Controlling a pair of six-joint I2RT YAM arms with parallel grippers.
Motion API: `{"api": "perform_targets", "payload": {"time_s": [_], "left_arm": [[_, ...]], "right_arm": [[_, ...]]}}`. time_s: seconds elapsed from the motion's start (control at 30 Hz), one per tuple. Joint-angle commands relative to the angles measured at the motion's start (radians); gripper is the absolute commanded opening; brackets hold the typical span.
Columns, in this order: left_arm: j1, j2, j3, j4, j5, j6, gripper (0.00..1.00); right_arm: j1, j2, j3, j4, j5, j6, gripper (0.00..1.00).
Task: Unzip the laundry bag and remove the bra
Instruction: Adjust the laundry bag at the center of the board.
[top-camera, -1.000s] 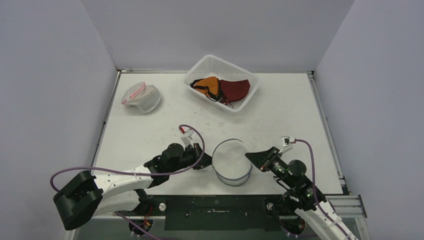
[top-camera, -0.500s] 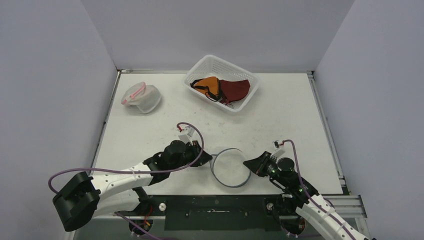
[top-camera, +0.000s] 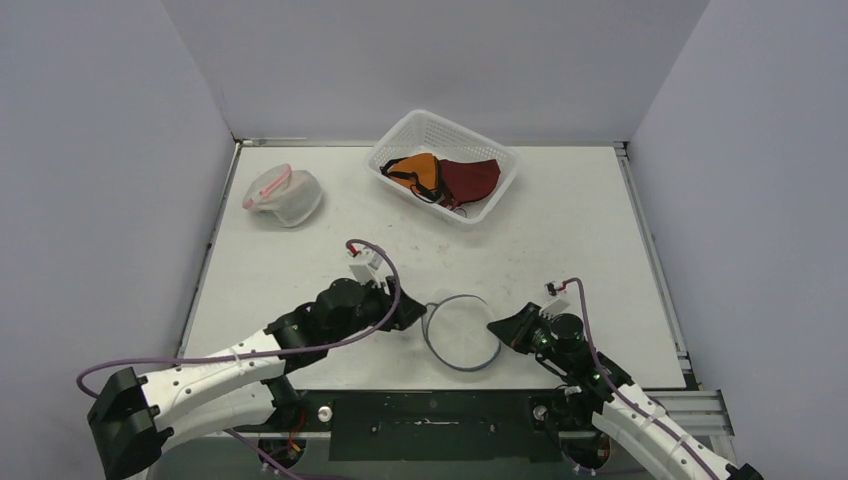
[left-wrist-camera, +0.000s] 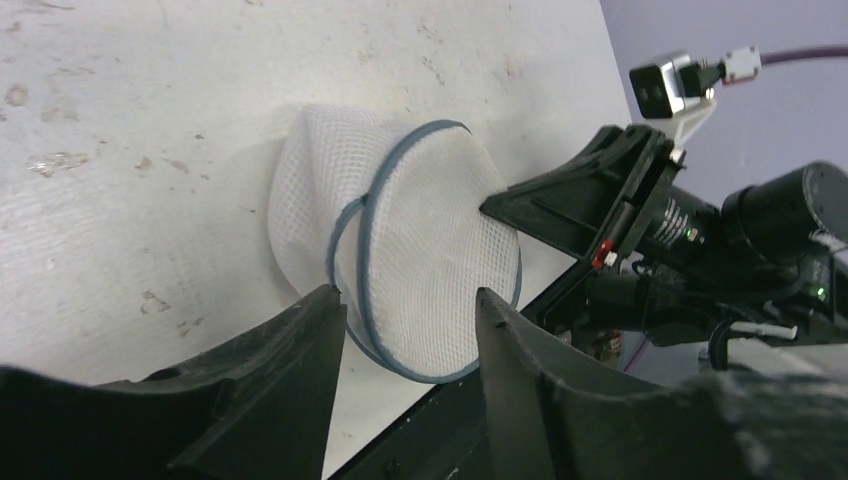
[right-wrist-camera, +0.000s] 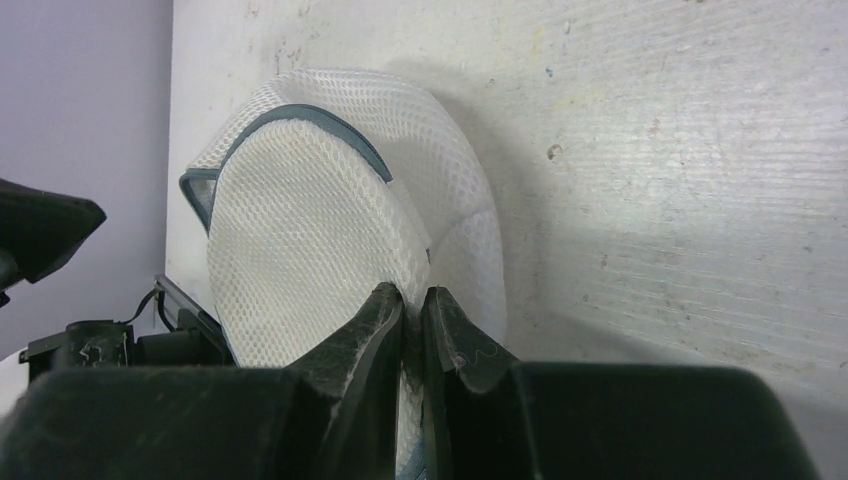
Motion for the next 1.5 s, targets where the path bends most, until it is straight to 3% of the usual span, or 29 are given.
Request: {"api": "perform_targets", "payload": {"time_s": [0.0,0.17,0.3,0.53,0.73,0.8,0.9,1.07,1.23,1.47], "left_arm": [[-0.057,0.112,0.055,0.124,0.096,0.030,0.43],[-0.105,0.286,0.111,0.224,0.152,0.059,0.29],[-0.104,0.388,0.130,0.258,0.155,0.068,0.24],[-0.084,0.513,0.140,0.198,0.012,0.087,0.15],[-0.052,0.552,0.111,0.214,-0.015,0.065,0.13],[-0.052,0.554,0.111,0.218,-0.017,0.063,0.13],[-0.052,0.559,0.114,0.223,-0.019,0.061,0.13],[-0.054,0.568,0.120,0.230,-0.022,0.060,0.13],[-0.053,0.571,0.115,0.245,-0.026,0.051,0.13],[-0.059,0.576,0.119,0.260,-0.022,0.042,0.13]], "right_arm": [[0.017,0.065,-0.009,0.077,0.064,0.012,0.05],[0.046,0.132,-0.009,0.086,0.111,0.016,0.05],[0.086,0.172,-0.008,0.126,0.150,0.020,0.05],[0.155,0.216,0.013,0.139,0.206,0.028,0.07],[0.165,0.133,0.084,0.007,0.217,0.002,0.50],[0.165,0.092,0.136,-0.064,0.256,-0.015,0.58],[0.167,0.059,0.222,-0.158,0.283,-0.068,0.63],[0.171,0.110,0.324,-0.136,0.215,-0.142,0.61],[0.208,0.234,0.274,0.076,0.112,-0.113,0.40],[0.271,0.399,0.153,0.244,0.172,-0.053,0.29]]}}
